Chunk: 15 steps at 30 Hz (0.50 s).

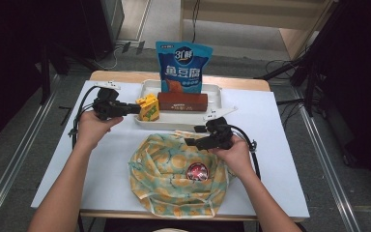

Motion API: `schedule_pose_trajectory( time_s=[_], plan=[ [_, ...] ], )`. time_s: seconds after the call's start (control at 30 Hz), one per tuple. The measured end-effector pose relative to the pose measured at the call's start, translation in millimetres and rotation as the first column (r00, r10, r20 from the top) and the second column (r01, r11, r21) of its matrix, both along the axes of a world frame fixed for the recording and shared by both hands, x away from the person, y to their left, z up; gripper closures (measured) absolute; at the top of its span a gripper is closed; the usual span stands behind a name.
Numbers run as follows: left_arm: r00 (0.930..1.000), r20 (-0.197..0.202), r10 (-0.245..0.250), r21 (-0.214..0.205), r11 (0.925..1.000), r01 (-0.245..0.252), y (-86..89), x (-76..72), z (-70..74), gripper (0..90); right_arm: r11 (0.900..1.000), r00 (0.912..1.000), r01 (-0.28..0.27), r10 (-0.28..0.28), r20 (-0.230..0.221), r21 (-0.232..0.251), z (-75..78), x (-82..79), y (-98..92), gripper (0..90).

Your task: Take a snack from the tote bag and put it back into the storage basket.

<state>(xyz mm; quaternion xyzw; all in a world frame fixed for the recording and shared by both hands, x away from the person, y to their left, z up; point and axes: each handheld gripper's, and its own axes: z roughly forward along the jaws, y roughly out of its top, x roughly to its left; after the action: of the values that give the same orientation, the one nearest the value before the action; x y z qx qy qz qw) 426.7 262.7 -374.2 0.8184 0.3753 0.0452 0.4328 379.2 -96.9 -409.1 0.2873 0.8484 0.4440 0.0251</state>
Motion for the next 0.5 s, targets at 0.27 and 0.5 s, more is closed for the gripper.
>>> schedule_pose_trajectory(
  time_s=[0.27, 0.5],
  plan=[
    [0.9998, -0.018, -0.001, 0.029, 0.9996, 0.002, -7.0, 1.8, -10.6, 89.7, 1.0000, 1.0000, -0.006, 0.006, 0.000, -0.006, -0.1, 0.5, 2.5, 34.8],
    [0.9999, -0.016, 0.003, 0.050, 0.9987, -0.002, -14.6, 4.2, -18.8, 89.7, 1.0000, 1.0000, -0.005, 0.005, 0.000, -0.006, 0.0, 0.4, 2.5, 34.8]
  ],
)
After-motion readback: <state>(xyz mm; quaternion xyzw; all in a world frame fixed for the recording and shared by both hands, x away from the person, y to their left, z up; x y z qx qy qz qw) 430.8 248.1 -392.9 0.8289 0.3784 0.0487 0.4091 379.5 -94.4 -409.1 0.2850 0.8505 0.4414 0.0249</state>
